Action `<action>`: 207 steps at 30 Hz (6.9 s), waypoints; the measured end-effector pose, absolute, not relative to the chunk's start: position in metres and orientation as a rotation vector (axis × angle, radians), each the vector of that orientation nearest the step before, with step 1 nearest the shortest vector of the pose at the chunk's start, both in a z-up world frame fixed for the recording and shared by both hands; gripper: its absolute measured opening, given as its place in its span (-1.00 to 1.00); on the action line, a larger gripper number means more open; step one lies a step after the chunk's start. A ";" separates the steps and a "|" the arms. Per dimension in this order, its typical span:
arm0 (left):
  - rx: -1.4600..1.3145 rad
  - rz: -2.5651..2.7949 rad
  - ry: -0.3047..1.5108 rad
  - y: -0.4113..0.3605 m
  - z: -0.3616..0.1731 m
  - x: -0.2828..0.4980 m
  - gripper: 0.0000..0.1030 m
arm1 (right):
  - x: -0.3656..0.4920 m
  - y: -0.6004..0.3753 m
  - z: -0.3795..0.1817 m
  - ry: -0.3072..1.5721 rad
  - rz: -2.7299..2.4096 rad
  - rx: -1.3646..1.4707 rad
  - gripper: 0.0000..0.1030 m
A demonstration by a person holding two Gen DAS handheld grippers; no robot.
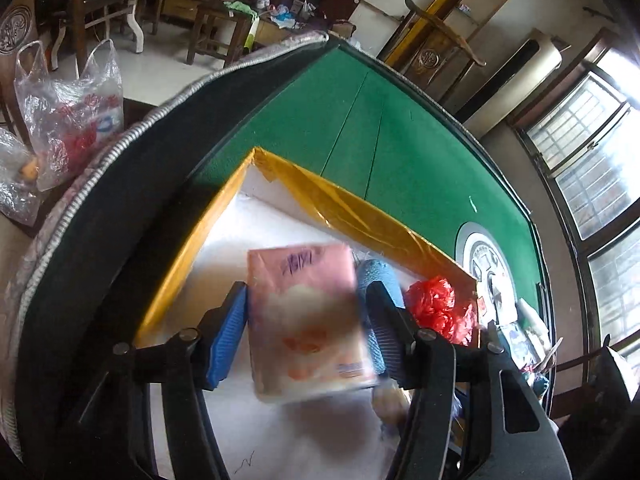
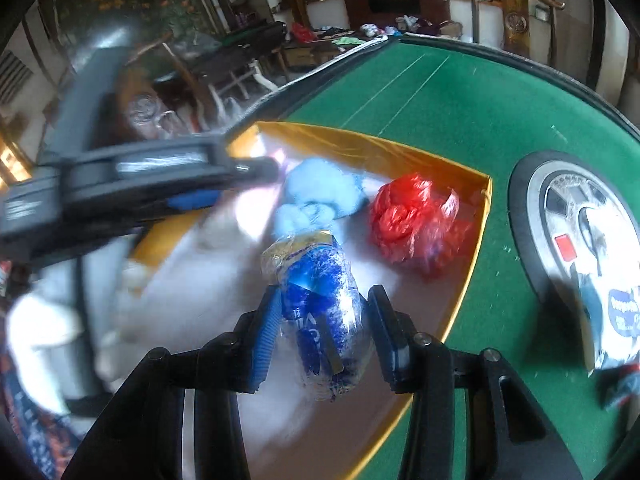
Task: Organize soft objects
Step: 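Lower the pink pack and clear bag into the tray and open both tools, then grasp the blue cloth with orange band with the right tool while the left grasps the blue knitted toy, then carry the blue cloth and knitted toy into the tray and open both tools, then move the right tool toward the striped yellow-red bag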
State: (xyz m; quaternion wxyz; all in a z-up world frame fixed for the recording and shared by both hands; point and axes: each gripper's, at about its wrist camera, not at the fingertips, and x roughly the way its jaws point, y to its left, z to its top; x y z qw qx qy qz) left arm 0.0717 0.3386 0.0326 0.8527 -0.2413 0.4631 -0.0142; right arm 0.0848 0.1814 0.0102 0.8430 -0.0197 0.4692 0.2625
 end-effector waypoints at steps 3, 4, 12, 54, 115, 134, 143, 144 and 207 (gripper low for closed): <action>-0.520 -0.033 0.944 0.344 0.042 0.065 0.35 | 0.090 0.182 0.005 1.004 0.534 -0.015 -0.01; -0.528 -0.033 0.938 0.346 0.045 0.064 0.36 | 0.089 0.181 0.007 1.003 0.549 0.003 0.03; -0.551 -0.078 0.872 0.346 0.074 0.036 0.36 | 0.069 0.134 0.041 0.884 0.556 0.076 0.13; -0.386 -0.375 0.942 0.164 0.071 -0.090 0.43 | -0.016 -0.156 0.015 0.879 0.275 0.338 -0.58; -0.094 -0.491 0.860 0.054 0.063 -0.048 -0.52 | -0.026 -0.168 -0.014 0.914 0.265 0.347 -0.11; -0.216 -0.008 0.908 0.310 0.061 -0.019 -0.51 | -0.015 -0.095 0.044 0.880 0.364 0.303 -0.55; -0.266 0.075 1.030 0.340 0.024 0.032 -0.39 | 0.020 0.036 0.070 0.912 0.580 0.185 -0.54; -0.275 0.081 1.031 0.341 0.022 0.035 -0.38 | 0.023 0.050 0.069 0.918 0.597 0.172 -0.54; -0.333 -0.341 0.836 0.190 0.082 -0.104 0.35 | 0.010 -0.161 -0.010 1.029 0.411 0.277 0.74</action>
